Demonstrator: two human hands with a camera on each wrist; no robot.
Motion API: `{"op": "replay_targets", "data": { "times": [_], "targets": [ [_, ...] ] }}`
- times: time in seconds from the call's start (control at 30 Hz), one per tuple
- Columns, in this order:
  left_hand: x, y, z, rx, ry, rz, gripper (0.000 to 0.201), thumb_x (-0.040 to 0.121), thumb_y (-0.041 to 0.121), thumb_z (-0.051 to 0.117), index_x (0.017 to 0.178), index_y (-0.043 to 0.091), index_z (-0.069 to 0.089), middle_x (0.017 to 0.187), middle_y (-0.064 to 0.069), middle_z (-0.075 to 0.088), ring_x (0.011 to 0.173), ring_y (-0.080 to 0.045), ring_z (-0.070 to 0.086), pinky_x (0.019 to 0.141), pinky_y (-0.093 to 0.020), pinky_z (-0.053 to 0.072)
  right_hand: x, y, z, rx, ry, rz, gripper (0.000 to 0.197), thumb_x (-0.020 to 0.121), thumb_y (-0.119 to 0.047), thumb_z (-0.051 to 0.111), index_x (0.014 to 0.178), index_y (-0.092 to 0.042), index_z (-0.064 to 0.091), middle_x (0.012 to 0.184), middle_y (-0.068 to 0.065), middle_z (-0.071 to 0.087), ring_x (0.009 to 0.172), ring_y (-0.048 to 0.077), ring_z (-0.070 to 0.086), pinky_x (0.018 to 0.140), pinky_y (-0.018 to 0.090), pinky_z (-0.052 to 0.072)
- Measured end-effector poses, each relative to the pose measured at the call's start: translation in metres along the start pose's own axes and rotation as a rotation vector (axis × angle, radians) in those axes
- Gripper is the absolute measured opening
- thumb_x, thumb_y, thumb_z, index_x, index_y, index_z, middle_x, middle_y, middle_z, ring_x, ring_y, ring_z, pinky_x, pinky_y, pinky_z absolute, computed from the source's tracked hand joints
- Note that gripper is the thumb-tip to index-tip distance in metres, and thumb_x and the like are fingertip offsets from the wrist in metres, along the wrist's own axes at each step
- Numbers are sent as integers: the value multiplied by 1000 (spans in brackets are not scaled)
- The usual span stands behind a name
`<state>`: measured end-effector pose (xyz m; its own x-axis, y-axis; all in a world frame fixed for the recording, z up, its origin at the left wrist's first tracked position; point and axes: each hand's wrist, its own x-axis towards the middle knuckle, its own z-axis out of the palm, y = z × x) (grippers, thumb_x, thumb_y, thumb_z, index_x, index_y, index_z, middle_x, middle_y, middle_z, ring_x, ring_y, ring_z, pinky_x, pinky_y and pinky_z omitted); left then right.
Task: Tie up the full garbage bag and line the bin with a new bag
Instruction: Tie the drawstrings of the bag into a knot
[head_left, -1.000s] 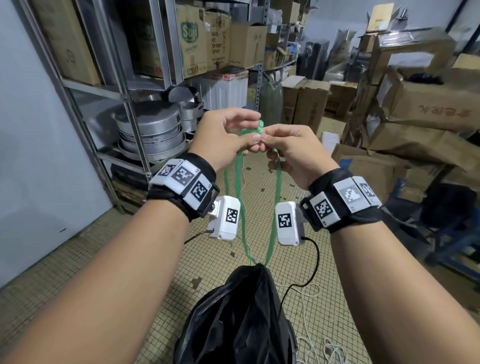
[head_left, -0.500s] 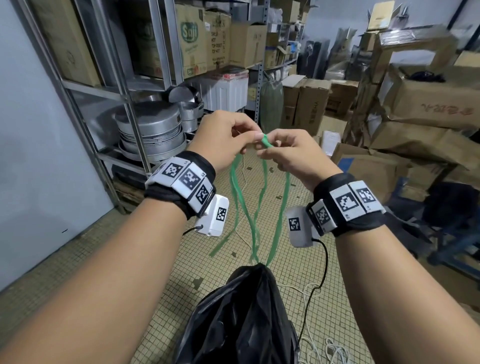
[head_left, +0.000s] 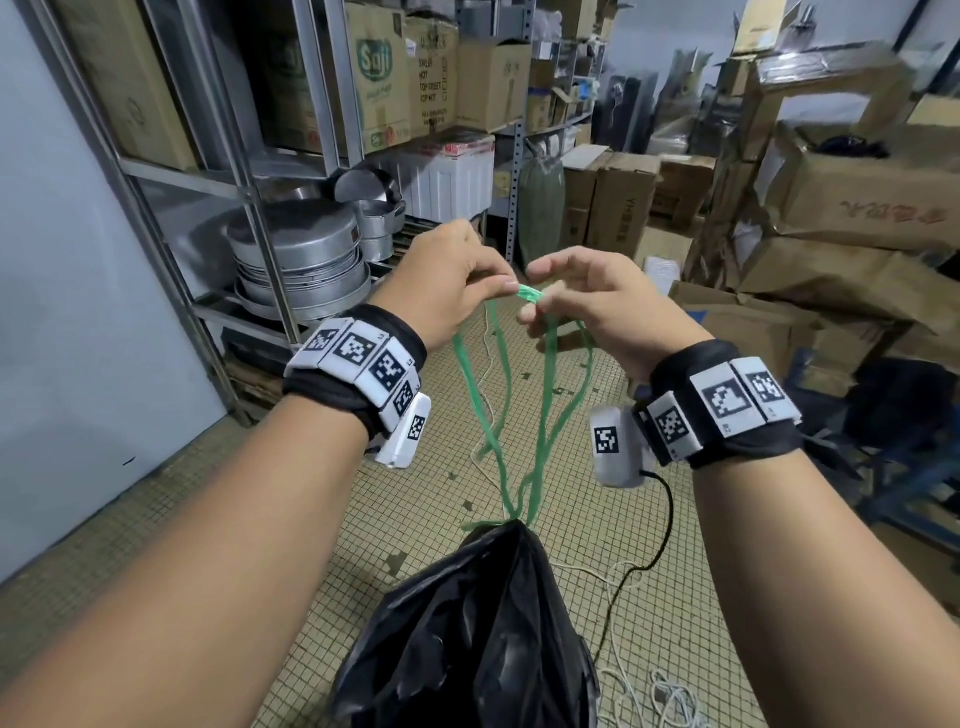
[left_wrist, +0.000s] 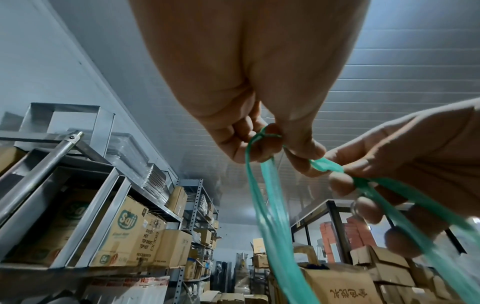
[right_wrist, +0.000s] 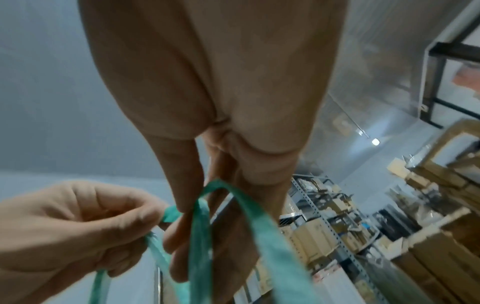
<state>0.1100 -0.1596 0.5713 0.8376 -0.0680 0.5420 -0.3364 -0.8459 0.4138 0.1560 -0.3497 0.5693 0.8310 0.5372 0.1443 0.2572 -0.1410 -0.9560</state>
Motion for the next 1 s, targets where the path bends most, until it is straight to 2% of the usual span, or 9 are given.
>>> {"op": "replay_targets", "data": {
  "times": [0.1, 0.23, 0.3, 0.5, 0.6, 0.7, 0.83, 0.9, 1.0],
  "targets": [
    [0, -2, 5, 33, -22, -14, 21, 93, 31, 69, 99, 13, 79, 87, -2, 46, 84, -16, 45, 75, -27, 34, -3, 1, -6, -298, 19, -72, 17, 97, -7, 61, 114, -2, 60, 96, 15, 75, 79, 29, 75, 70, 49, 62],
    [-1, -5, 11, 59, 12, -47, 23, 95, 31, 65, 97, 10, 77, 86, 0, 41, 83, -14, 42, 71, -21, 26, -4, 5, -16, -567, 128, -186, 20, 91, -32, 72, 92, -13, 71, 72, 0, 74, 46, 7, 65, 43, 23, 50],
    [-2, -7, 12, 47, 58, -70, 23, 95, 29, 66, 97, 8, 77, 86, -2, 41, 81, -15, 42, 67, -22, 24, -4, 9, -24, -744, 225, -236, 36, 85, -54, 71, 81, -19, 74, 61, -5, 69, 48, 3, 60, 48, 18, 46],
    [-6, -12, 14, 28, 90, -92, 21, 94, 28, 68, 95, 9, 77, 86, -3, 38, 80, -15, 38, 65, -21, 23, -3, 20, -51, -1140, 395, -116, 84, 74, -95, 37, 66, -17, 70, 57, 3, 62, 61, 20, 61, 63, 37, 56],
    [-7, -12, 18, 19, 113, -98, 20, 94, 28, 68, 95, 11, 77, 87, -3, 37, 80, -15, 38, 60, -18, 22, 2, 24, -58, -1401, 473, -54, 100, 65, -103, 20, 72, -17, 70, 67, 6, 66, 78, 30, 63, 84, 42, 41],
    [-7, -16, 20, 16, 138, -133, 20, 94, 29, 68, 93, 11, 77, 88, -3, 37, 81, -16, 38, 60, -14, 24, 3, 30, -64, -1399, 432, 4, 101, 61, -105, 26, 102, -23, 70, 97, 9, 68, 103, 32, 57, 93, 46, 34],
    [-6, -14, 26, -9, 124, -148, 21, 94, 31, 67, 92, 13, 77, 88, -3, 37, 82, -16, 39, 63, -20, 22, 1, 40, -42, -1080, 133, -34, 90, 62, -92, 53, 133, -38, 51, 124, -4, 60, 122, 22, 50, 106, 44, 30],
    [-5, -11, 30, -27, 113, -143, 21, 94, 32, 66, 93, 14, 77, 88, -4, 38, 83, -16, 40, 67, -21, 23, 2, 43, -19, -863, 86, -156, 81, 70, -75, 67, 135, -32, 50, 118, -7, 63, 115, 13, 57, 103, 38, 40],
    [-5, -8, 35, -30, 99, -128, 21, 95, 33, 66, 93, 14, 76, 87, -3, 38, 82, -16, 41, 70, -23, 25, 8, 44, 8, -622, 158, -305, 47, 84, -44, 76, 122, -20, 63, 103, -5, 71, 93, 4, 65, 86, 21, 52]
  ]
}}
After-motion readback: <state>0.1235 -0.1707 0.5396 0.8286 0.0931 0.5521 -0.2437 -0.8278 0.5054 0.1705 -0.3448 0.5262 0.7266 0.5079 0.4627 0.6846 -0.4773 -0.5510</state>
